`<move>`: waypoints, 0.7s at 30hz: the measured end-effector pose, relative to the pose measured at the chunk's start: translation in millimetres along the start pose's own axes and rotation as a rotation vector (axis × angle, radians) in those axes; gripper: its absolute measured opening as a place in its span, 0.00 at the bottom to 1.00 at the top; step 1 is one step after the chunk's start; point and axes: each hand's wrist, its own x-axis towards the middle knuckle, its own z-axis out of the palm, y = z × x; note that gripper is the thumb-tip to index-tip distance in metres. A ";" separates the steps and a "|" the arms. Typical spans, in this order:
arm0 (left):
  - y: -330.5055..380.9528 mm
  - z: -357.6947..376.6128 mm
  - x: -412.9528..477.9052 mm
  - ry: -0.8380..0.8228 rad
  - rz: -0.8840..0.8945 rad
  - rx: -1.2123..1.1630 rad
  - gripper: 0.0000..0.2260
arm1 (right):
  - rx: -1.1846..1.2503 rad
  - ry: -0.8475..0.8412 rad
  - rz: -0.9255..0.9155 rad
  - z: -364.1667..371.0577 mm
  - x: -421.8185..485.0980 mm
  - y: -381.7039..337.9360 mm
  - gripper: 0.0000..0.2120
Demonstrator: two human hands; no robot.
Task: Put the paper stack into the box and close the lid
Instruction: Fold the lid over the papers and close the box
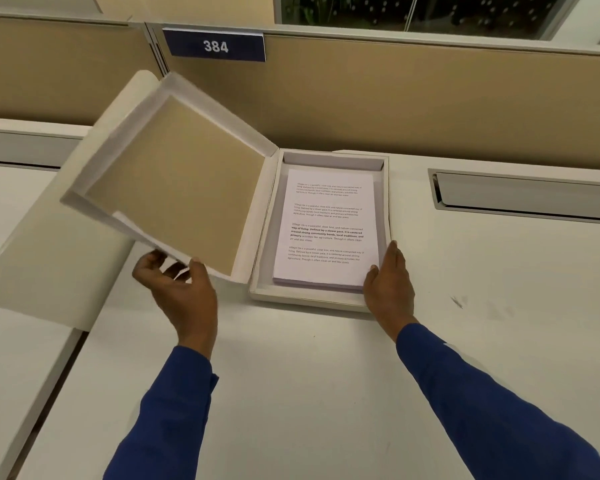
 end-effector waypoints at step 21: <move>-30.0 47.7 -73.4 -0.648 1.165 0.660 0.25 | 1.094 -0.215 0.488 -63.2 13.9 21.3 0.24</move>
